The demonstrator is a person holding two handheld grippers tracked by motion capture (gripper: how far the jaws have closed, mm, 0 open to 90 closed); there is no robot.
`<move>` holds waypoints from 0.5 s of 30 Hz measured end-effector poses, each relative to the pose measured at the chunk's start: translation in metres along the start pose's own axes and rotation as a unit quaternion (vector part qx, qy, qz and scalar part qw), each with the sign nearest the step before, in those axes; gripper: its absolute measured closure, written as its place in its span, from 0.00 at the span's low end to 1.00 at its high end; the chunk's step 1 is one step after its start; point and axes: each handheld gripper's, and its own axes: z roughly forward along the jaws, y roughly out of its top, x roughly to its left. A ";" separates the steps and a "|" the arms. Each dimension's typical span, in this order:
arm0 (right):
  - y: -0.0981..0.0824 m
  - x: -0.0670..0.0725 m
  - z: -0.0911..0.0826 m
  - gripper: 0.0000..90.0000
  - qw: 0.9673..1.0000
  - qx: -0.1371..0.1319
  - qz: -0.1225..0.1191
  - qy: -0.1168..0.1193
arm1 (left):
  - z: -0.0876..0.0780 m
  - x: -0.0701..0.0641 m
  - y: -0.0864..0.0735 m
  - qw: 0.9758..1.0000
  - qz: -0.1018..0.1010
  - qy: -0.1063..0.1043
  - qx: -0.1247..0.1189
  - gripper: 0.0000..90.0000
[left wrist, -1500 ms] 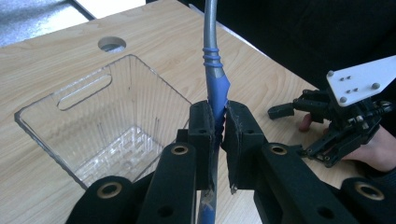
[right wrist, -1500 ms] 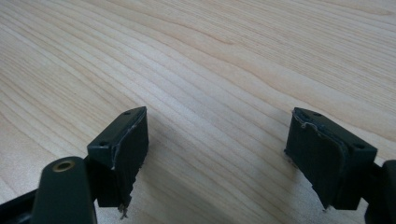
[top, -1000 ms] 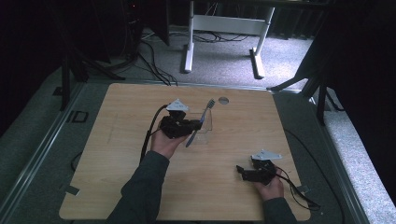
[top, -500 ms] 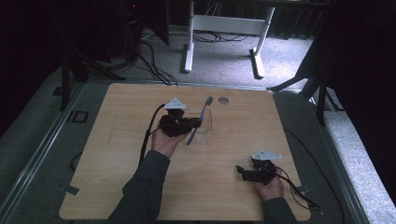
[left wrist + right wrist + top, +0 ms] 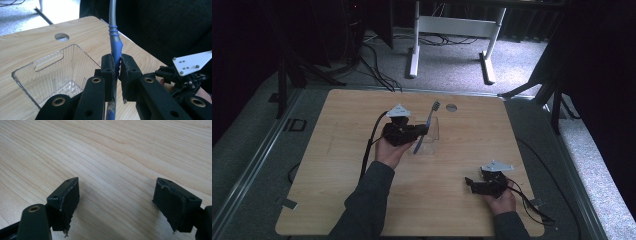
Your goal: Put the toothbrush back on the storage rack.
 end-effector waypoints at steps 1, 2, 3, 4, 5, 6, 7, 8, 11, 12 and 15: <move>0.000 0.000 0.000 0.23 1.000 0.000 0.000 0.000 | 0.000 0.000 0.000 1.000 0.001 -0.001 0.000 0.91; 0.000 0.000 0.000 0.23 1.000 0.000 0.000 0.000 | 0.001 0.000 -0.001 1.000 0.000 -0.001 -0.001 0.91; 0.000 0.000 0.000 0.23 1.000 0.000 0.000 0.000 | 0.001 0.000 -0.001 1.000 -0.001 0.000 -0.002 0.91; 0.000 0.000 0.000 0.23 1.000 0.000 0.000 0.000 | 0.002 0.001 -0.001 1.000 -0.001 0.000 -0.002 0.91; 0.000 0.000 0.000 0.23 1.000 0.000 -0.001 0.000 | 0.002 0.001 -0.002 1.000 -0.002 0.000 -0.003 0.91; 0.000 0.000 0.000 0.23 1.000 0.000 -0.001 0.000 | 0.002 0.002 -0.002 1.000 -0.003 -0.001 -0.004 0.91; 0.000 0.000 0.000 0.23 1.000 0.000 -0.001 -0.001 | 0.003 0.002 -0.003 1.000 -0.004 -0.001 -0.006 0.91; 0.000 0.000 0.000 0.23 1.000 0.001 -0.001 -0.001 | 0.003 0.003 -0.003 1.000 -0.004 0.000 -0.006 0.91; 0.000 0.000 0.000 0.23 1.000 0.000 -0.001 -0.001 | 0.003 0.004 -0.004 1.000 -0.009 -0.001 -0.009 0.91; 0.000 0.000 0.000 0.23 1.000 0.000 -0.001 0.000 | 0.004 0.004 -0.004 1.000 -0.010 -0.001 -0.010 0.91; 0.000 0.000 0.000 0.23 1.000 0.000 -0.001 -0.001 | 0.004 0.006 -0.005 1.000 -0.014 -0.001 -0.012 0.91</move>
